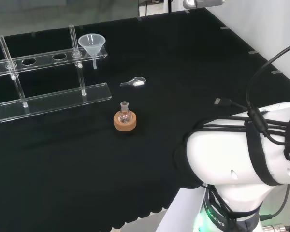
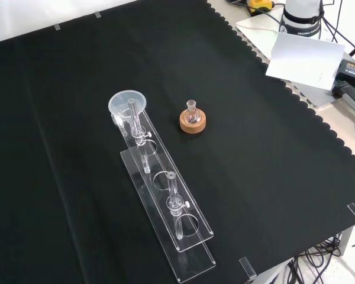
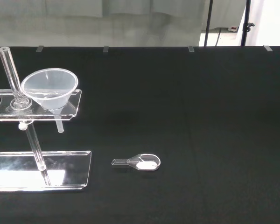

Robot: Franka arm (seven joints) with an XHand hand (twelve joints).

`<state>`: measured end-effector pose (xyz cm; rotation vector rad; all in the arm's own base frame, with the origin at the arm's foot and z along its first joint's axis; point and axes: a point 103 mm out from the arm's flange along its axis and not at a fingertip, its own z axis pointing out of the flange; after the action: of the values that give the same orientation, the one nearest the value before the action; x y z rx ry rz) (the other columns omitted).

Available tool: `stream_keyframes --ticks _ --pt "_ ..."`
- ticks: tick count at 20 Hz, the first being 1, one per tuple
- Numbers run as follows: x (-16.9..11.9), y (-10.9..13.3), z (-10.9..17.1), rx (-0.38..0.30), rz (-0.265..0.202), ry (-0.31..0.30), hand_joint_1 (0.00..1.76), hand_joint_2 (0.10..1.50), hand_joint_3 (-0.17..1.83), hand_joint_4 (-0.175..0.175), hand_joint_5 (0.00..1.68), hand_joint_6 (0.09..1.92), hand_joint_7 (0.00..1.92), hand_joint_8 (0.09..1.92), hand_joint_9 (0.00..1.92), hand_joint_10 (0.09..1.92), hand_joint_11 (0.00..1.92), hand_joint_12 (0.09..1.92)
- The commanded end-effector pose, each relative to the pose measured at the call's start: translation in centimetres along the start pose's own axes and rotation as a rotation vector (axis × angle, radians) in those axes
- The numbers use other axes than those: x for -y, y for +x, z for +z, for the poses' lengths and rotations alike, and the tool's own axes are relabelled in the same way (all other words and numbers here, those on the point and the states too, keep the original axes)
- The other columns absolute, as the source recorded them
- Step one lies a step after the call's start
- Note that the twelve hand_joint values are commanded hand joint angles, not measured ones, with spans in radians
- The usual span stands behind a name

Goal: Pick up the funnel from the transparent funnel stand.

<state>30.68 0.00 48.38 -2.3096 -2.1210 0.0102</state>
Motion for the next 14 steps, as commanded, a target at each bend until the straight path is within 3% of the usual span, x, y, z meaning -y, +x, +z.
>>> stream_keyframes --ticks 1,5,9,11,14 --pt "0.0 -0.1 0.0 0.016 -0.015 -0.009 0.09 1.09 0.46 0.018 0.11 0.09 0.01 0.25 0.11 0.61 0.11 1.36" --pt "0.3 0.8 0.0 0.046 -0.012 -0.027 0.0 1.16 0.46 0.028 0.09 0.09 0.0 0.18 0.07 0.6 0.08 1.36" --pt "2.2 6.3 0.2 0.055 0.022 -0.042 0.0 1.17 0.45 0.028 0.09 0.09 0.0 0.17 0.07 0.61 0.07 1.36" --pt "2.7 9.3 0.5 0.067 0.016 -0.04 0.0 1.17 0.45 0.028 0.09 0.09 0.0 0.17 0.07 0.61 0.08 1.36" --pt "2.6 11.1 0.1 0.076 -0.012 -0.031 0.0 1.18 0.44 0.028 0.09 0.09 0.0 0.17 0.07 0.61 0.08 1.36"
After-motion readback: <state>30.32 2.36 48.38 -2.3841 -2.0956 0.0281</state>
